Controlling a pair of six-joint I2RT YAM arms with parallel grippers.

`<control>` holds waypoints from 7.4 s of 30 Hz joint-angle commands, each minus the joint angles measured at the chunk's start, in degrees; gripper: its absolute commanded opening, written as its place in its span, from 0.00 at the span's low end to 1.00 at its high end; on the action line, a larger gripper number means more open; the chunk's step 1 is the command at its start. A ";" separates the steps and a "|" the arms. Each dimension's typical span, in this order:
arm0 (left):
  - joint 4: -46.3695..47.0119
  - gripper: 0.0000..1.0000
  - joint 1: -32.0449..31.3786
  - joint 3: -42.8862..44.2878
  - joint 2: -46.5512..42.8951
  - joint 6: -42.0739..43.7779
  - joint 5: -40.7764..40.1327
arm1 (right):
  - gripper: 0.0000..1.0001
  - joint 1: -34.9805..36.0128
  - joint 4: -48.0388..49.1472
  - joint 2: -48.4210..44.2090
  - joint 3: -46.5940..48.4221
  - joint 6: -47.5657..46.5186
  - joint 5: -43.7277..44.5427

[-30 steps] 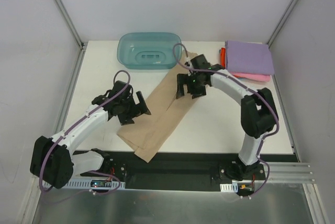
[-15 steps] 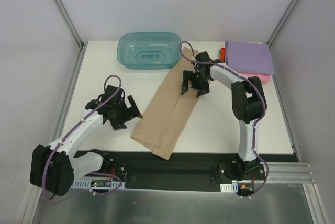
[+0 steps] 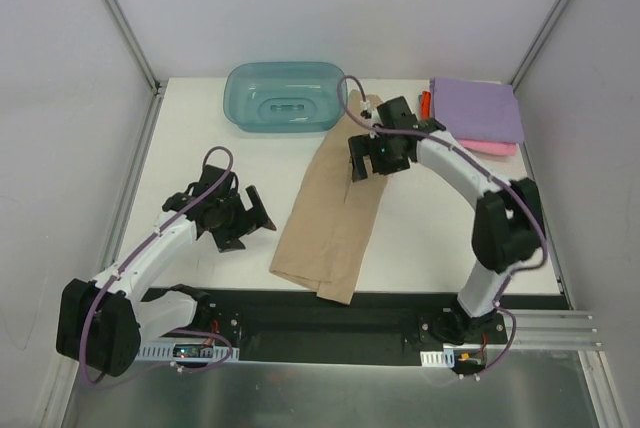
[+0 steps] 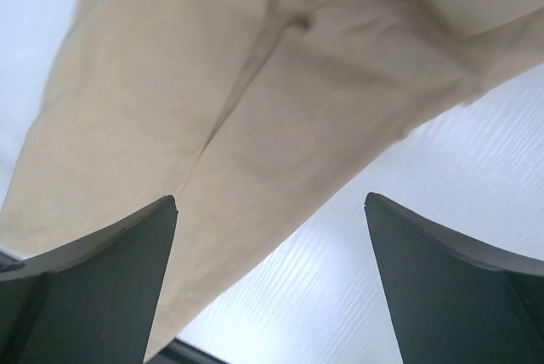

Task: Fold and stack the t-shirts
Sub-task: Fold the tshirt

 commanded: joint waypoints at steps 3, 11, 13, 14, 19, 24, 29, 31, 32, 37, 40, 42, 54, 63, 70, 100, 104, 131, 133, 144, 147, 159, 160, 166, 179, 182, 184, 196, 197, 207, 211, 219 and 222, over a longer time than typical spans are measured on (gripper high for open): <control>-0.94 0.99 0.60 -5.17 -3.02 0.30 4.60 | 0.97 15.63 6.90 -22.04 -19.60 -4.62 1.73; 9.34 0.90 -6.42 -11.33 -2.15 -2.77 10.41 | 0.99 44.17 8.75 -29.70 -32.80 -0.93 6.65; 10.31 0.82 -10.03 -10.90 1.00 -3.56 8.04 | 0.96 47.81 9.09 -29.62 -33.68 -0.06 6.92; 10.49 0.79 -10.47 -10.55 2.07 -3.83 7.25 | 0.95 50.43 10.23 -29.44 -34.12 0.21 7.27; 12.77 0.64 -10.92 -9.93 8.13 -4.62 3.56 | 0.85 53.27 12.96 -27.51 -36.93 0.65 8.68; 14.62 0.56 -11.27 -9.40 12.44 -3.92 4.43 | 0.76 53.45 13.84 -24.70 -38.78 -4.96 11.58; 16.82 0.39 -12.15 -9.66 15.61 -3.65 6.10 | 0.73 54.24 15.87 -21.98 -40.80 -5.85 12.54; 17.17 0.23 -12.32 -10.19 16.14 -4.00 6.10 | 0.72 54.85 15.78 -20.92 -40.80 -5.32 14.91; 17.43 0.18 -12.32 -10.45 16.05 -4.18 6.19 | 0.68 54.94 15.78 -20.31 -40.80 -5.15 16.57; 17.43 0.00 -12.41 -12.91 12.02 -5.32 6.97 | 0.29 57.13 16.74 -17.58 -39.66 -3.92 17.99; 17.35 0.00 -12.41 -16.15 6.23 -6.99 8.64 | 0.11 61.07 15.08 -19.06 -37.55 -2.60 18.70; 16.21 0.00 -12.41 -17.92 0.27 -7.96 8.56 | 0.05 62.84 13.50 -20.64 -36.59 -1.28 18.78; 4.34 0.00 -12.41 -18.28 -20.32 -11.04 6.90 | 0.01 64.08 13.23 -36.29 -39.22 2.06 9.03; 5.21 0.00 -12.41 -7.14 -11.92 -8.93 1.09 | 0.01 58.20 12.53 -38.31 -39.13 2.06 11.93; 8.37 0.01 -12.41 6.32 0.74 -4.89 1.26 | 0.01 47.32 9.37 -42.27 -39.04 0.92 16.05; 9.52 0.11 -5.12 57.83 58.22 0.39 11.72 | 0.01 2.83 11.03 -18.73 -19.89 -11.21 1.21; 9.44 0.36 -4.50 61.96 61.66 0.74 13.04 | 0.10 0.45 13.05 -13.89 -17.17 -10.16 1.47; 8.65 0.99 2.26 3.81 12.81 0.65 0.39 | 0.97 27.32 9.55 -13.45 -16.99 -13.58 6.38; 8.21 0.99 4.45 1.68 9.21 0.39 0.13 | 0.97 28.92 9.54 -10.73 -15.14 -14.37 9.02; 1.62 0.99 13.07 -3.69 0.41 2.06 -4.35 | 0.97 29.98 7.69 2.02 -8.55 -17.37 6.67; -0.05 0.99 14.30 -4.04 -1.60 2.41 -5.32 | 0.97 30.42 6.81 2.73 -9.16 -16.84 4.47; -1.64 0.99 15.45 -7.73 -7.23 1.18 -1.20 | 0.97 44.30 8.31 -5.44 -19.35 -9.64 -0.31; -1.55 0.99 15.36 -8.51 -7.76 1.09 0.29 | 0.97 44.92 8.13 -7.62 -19.70 -9.28 0.67; 2.13 0.99 12.57 -11.68 -11.10 0.04 7.24 | 0.97 47.29 5.42 -16.25 -21.72 -6.03 10.08; 9.35 0.63 -3.62 -2.02 13.75 -2.25 -0.49 | 0.88 50.37 7.25 -17.49 -28.67 -1.37 13.42; 10.84 0.57 -4.50 -1.58 18.15 -2.42 -0.76 | 0.78 50.46 8.48 -14.68 -28.67 -1.98 13.86; 11.89 0.52 -4.76 -1.58 19.30 -2.42 -0.14 | 0.74 50.37 9.18 -12.84 -28.94 -2.25 14.39; 14.36 0.00 -5.12 -4.12 20.90 -3.57 1.18 | 0.29 50.37 7.52 -10.28 -29.02 -1.81 16.15; 14.18 0.00 -5.03 -4.74 18.19 -4.18 0.57 | 0.24 50.46 7.43 -11.67 -29.11 -1.63 14.84; -0.38 0.00 -4.85 -8.08 -7.57 -8.05 -9.18 | 0.01 50.46 9.97 -22.05 -29.02 -1.81 -9.06; -6.46 0.00 -4.85 -6.68 -16.62 -9.80 -10.60 | 0.01 50.46 10.24 -27.58 -27.71 -0.23 -15.83; -7.44 0.00 -4.94 1.92 -22.45 -9.37 -11.30 | 0.00 45.12 5.33 -34.45 -26.56 1.53 -15.85; -7.35 0.00 -4.94 6.66 -18.06 -8.14 -12.80 | 0.01 40.38 2.70 -36.11 -27.35 0.57 -13.48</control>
